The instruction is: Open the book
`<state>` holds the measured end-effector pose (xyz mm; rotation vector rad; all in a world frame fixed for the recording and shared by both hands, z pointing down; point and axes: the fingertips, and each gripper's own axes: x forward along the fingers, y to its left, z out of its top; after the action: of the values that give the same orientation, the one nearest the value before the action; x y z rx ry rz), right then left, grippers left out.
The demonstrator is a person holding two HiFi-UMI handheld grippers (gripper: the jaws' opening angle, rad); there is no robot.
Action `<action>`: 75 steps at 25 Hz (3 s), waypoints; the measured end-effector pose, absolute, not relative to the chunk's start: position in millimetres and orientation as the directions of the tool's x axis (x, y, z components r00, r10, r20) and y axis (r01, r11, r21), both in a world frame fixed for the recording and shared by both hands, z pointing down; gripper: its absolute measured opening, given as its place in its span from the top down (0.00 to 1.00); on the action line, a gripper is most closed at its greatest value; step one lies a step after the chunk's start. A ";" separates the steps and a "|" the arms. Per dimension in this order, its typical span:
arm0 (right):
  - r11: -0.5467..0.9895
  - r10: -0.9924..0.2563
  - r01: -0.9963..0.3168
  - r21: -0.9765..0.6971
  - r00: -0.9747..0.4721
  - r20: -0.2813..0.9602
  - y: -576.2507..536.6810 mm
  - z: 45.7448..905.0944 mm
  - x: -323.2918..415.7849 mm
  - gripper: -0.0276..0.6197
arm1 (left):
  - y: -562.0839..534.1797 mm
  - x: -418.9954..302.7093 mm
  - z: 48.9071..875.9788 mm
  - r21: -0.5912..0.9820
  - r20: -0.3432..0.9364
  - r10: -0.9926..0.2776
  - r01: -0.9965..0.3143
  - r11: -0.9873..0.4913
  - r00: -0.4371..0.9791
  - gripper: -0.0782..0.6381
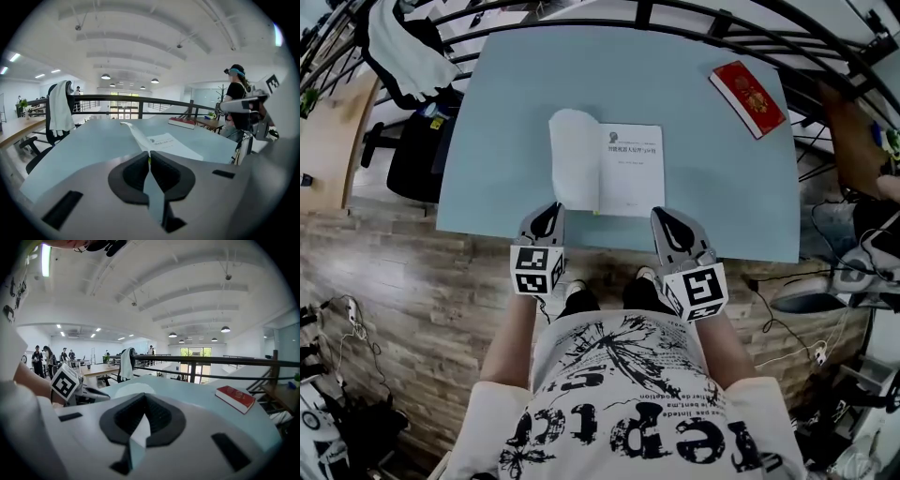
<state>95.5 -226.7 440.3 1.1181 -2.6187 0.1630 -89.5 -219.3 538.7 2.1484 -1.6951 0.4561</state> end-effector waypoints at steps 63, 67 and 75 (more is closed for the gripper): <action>0.647 -0.758 -0.744 0.163 -0.652 0.033 -222.2 343.2 88.2 0.95 | -207.0 -55.0 347.3 0.021 0.071 -0.927 -0.930 -0.366 0.367 0.85; 0.646 -0.759 -0.747 0.159 -0.650 0.027 -225.3 341.8 87.0 0.95 | -206.9 -60.6 347.0 0.014 0.074 -0.935 -0.938 -0.347 0.347 0.85; 0.655 -0.751 -0.739 0.157 -0.659 0.033 -224.2 342.0 85.0 0.95 | -204.6 -62.2 347.1 0.003 0.082 -0.938 -0.941 -0.338 0.338 0.85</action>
<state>85.0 -224.2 342.0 1.2512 -2.7710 -0.1983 -62.2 -204.6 347.1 2.5283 -1.7773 0.1006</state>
